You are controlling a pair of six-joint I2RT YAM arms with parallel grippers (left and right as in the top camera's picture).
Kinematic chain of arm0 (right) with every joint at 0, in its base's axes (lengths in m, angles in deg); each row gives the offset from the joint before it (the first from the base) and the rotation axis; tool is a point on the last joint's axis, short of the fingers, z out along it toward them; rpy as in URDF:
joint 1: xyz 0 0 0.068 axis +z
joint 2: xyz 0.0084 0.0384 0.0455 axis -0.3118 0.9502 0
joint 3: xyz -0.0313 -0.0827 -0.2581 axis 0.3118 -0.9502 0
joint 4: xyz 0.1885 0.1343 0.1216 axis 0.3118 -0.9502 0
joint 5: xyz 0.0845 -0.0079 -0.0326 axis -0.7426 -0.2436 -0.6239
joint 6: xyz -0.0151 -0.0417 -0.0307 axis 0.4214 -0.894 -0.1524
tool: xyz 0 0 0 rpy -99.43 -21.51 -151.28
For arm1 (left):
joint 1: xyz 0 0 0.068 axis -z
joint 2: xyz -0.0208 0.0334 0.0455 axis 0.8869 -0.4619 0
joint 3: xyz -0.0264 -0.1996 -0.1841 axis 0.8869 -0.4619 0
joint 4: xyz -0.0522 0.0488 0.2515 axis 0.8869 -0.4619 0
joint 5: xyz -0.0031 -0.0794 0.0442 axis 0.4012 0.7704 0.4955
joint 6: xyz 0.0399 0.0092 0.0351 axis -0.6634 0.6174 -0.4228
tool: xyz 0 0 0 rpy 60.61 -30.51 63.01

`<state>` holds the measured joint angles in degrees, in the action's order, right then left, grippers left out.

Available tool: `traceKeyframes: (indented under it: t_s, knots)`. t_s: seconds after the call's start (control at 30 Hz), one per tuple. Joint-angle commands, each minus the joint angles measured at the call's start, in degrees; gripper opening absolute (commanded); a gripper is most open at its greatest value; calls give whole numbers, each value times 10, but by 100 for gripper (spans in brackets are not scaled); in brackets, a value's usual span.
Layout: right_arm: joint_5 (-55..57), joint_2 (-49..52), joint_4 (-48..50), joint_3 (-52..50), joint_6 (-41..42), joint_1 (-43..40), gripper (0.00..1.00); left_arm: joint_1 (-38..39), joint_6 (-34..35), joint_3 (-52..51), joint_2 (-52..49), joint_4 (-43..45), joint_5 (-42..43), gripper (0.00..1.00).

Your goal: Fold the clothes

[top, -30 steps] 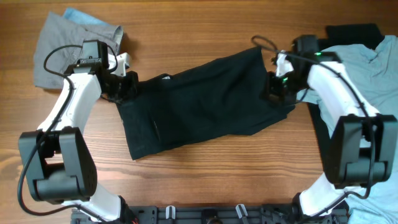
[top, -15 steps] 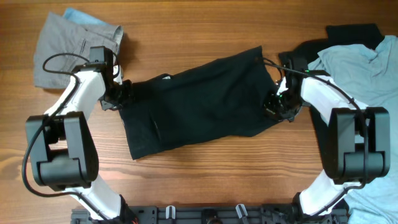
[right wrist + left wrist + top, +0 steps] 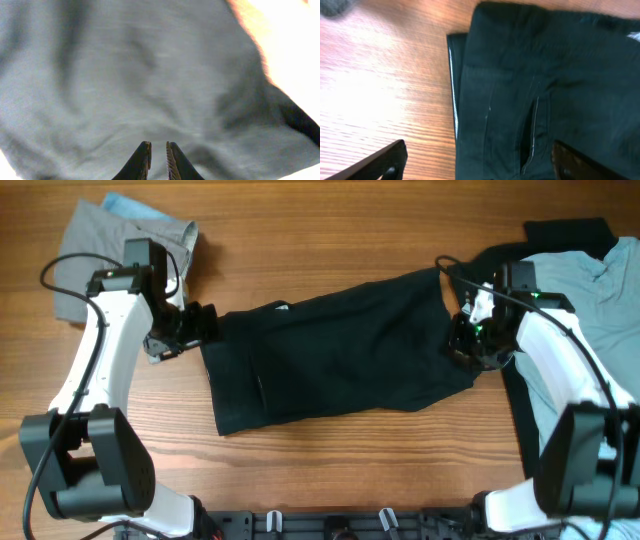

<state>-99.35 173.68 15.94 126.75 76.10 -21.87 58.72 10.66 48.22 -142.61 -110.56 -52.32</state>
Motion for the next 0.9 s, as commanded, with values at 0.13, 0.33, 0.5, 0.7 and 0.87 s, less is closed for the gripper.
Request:
traceKeyframes:
  t_s: [0.13, 0.33, 0.5, 0.7, 0.87]
  knots:
    - [-16, -1, 12, -12, -51, 76, 15, -3, -5, -118, -21, 68, 96, 100]
    - [26, 51, 30, -16, -24, 104, 14, -3, -5, -192, -23, 132, 101, 100]
    - [25, 88, 51, -16, -15, 104, 14, -3, -6, -209, -25, 161, 110, 99]
    - [17, 109, 53, -17, -17, 104, 14, -3, -5, -237, -38, 215, 187, 84]
    - [17, 109, 59, -17, -16, 104, 13, -2, -3, -246, -49, 235, 218, 68]
